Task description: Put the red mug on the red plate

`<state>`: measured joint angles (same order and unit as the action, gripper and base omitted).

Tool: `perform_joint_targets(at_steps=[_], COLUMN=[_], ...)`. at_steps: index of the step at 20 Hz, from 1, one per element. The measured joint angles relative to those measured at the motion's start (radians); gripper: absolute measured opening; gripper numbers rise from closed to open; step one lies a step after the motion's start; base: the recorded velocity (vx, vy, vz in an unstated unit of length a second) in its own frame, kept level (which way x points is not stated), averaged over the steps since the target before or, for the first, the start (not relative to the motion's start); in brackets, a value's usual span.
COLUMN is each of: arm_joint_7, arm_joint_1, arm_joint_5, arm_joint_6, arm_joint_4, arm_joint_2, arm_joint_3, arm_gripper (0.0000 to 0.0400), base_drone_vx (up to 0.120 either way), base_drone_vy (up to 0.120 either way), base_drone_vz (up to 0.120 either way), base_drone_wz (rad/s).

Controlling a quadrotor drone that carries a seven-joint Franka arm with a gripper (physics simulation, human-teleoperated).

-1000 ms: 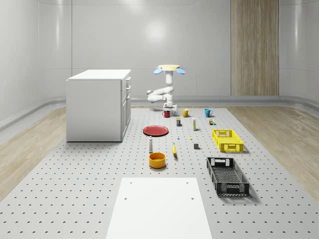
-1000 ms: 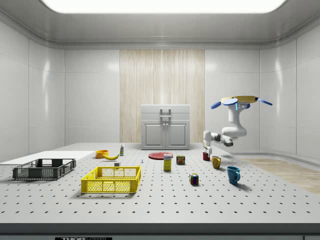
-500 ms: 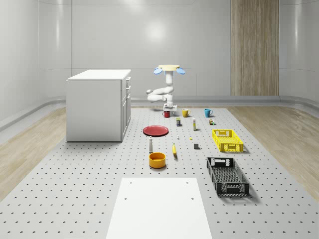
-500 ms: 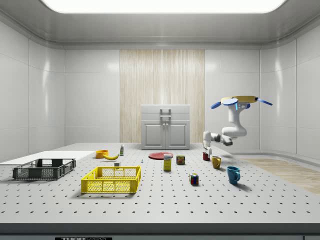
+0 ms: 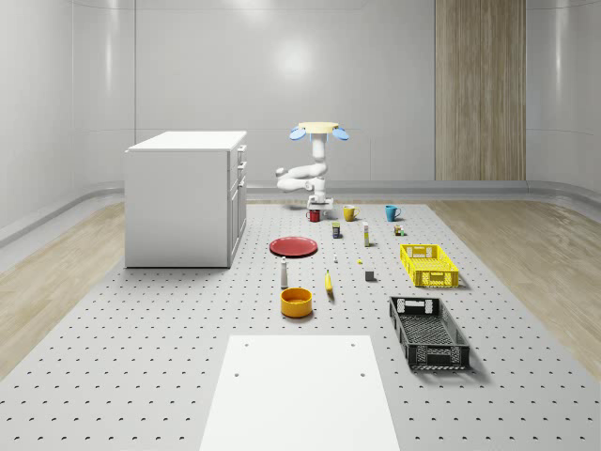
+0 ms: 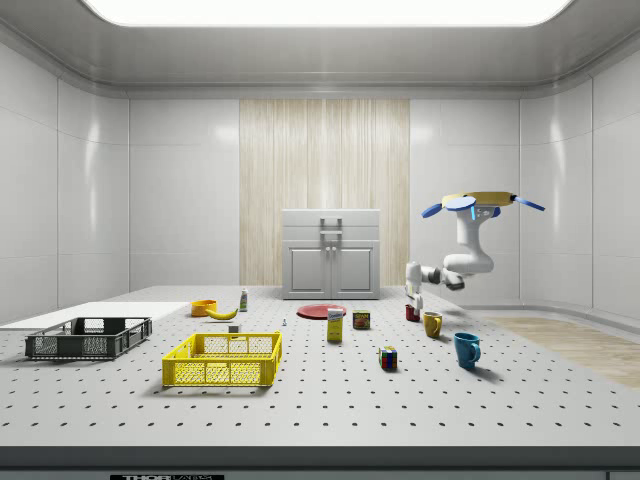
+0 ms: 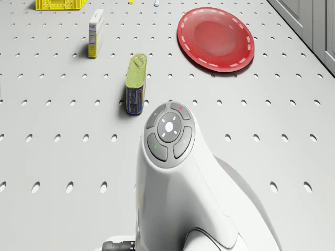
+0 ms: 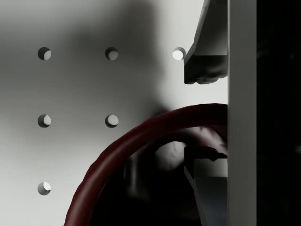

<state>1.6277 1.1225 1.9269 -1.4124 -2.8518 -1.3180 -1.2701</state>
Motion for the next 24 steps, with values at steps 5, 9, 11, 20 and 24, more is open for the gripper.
perform_joint_targets(at_steps=[5,9,11,20,24], arm_joint_7=[0.004,0.011,0.016,0.03,0.033], arm_joint_1=[0.005,0.011,0.015,0.027,0.031], arm_joint_5=[-0.008,-0.042,-0.068,-0.129,-0.14], arm_joint_6=[-0.014,-0.01,-0.005,-0.013,-0.024], arm_joint_4=[0.001,-0.003,-0.007,-0.011,-0.011], arm_joint_2=[-0.015,-0.022,-0.025,-0.05,-0.064], arm_joint_3=[-0.004,-0.037,-0.063,-0.12,-0.127], arm_gripper=[0.0119,0.0107,0.0104,0.01,0.01], base_drone_vx=[0.0,0.0,0.0,0.116,0.12], base_drone_vy=[0.0,0.0,0.0,-0.111,-0.04], base_drone_vz=[0.0,0.0,0.12,0.12,0.01], base_drone_wz=[0.0,0.0,0.0,0.0,0.0])
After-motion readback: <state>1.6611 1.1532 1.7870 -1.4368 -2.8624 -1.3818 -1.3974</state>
